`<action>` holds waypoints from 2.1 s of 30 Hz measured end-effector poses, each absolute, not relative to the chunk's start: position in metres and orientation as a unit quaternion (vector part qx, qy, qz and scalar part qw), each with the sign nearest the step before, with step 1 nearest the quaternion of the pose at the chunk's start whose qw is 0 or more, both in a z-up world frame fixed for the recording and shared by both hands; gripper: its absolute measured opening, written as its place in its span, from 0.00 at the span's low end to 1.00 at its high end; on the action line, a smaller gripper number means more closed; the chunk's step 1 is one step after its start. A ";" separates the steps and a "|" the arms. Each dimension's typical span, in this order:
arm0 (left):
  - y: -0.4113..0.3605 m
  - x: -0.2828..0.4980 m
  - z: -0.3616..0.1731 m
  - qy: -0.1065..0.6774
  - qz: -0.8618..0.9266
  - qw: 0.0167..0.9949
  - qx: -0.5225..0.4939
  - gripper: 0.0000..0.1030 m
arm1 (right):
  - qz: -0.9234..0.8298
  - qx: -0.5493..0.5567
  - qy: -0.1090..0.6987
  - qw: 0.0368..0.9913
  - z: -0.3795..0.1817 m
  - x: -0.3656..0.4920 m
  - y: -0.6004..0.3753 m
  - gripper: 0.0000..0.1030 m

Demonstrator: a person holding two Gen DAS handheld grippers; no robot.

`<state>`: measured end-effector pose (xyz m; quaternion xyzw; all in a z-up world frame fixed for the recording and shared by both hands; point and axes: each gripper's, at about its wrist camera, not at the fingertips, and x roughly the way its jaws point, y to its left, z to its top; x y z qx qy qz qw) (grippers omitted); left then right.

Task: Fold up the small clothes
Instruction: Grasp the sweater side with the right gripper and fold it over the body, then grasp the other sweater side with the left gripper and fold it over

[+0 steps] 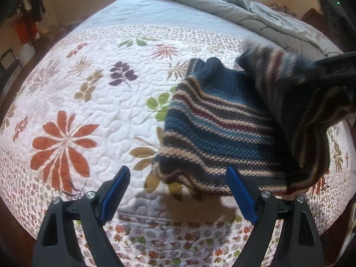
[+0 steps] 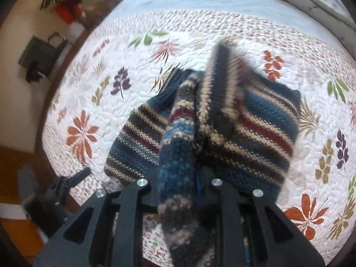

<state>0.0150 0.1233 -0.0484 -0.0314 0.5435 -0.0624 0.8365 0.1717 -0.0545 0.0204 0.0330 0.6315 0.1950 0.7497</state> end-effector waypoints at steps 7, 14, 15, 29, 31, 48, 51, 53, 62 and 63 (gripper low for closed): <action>0.142 0.011 -0.048 0.544 -0.055 0.836 -0.045 0.86 | 0.225 0.045 0.652 0.723 -0.004 0.166 -0.023 0.58; 0.146 0.011 -0.044 0.547 -0.063 0.832 -0.061 0.86 | 0.315 0.195 0.642 0.672 0.033 0.152 -0.043 0.58; 0.147 0.011 -0.041 0.546 -0.066 0.832 -0.067 0.86 | 0.318 0.195 0.629 0.682 0.043 0.149 -0.049 0.58; 0.055 0.056 0.001 0.565 -0.173 0.806 -0.036 0.86 | 0.196 0.161 0.613 0.748 0.013 0.093 -0.165 0.59; 0.043 0.069 -0.009 0.590 -0.164 0.790 -0.023 0.86 | 0.188 0.158 0.610 0.753 0.010 0.088 -0.177 0.59; 0.021 0.071 -0.075 0.680 -0.232 0.686 -0.110 0.18 | 0.181 0.134 0.622 0.750 -0.020 0.092 -0.182 0.59; 0.028 0.068 -0.067 0.663 -0.223 0.707 -0.107 0.16 | 0.178 0.131 0.622 0.751 -0.018 0.092 -0.183 0.59; 0.044 0.065 -0.053 0.644 -0.218 0.723 -0.121 0.16 | 0.182 0.127 0.620 0.752 -0.016 0.091 -0.181 0.59; 0.091 0.065 -0.094 0.668 -0.161 0.719 -0.102 0.17 | 0.201 0.119 0.637 0.734 -0.038 0.092 -0.158 0.59; 0.088 0.065 -0.107 0.676 -0.159 0.712 -0.100 0.17 | 0.199 0.121 0.642 0.730 -0.044 0.093 -0.157 0.59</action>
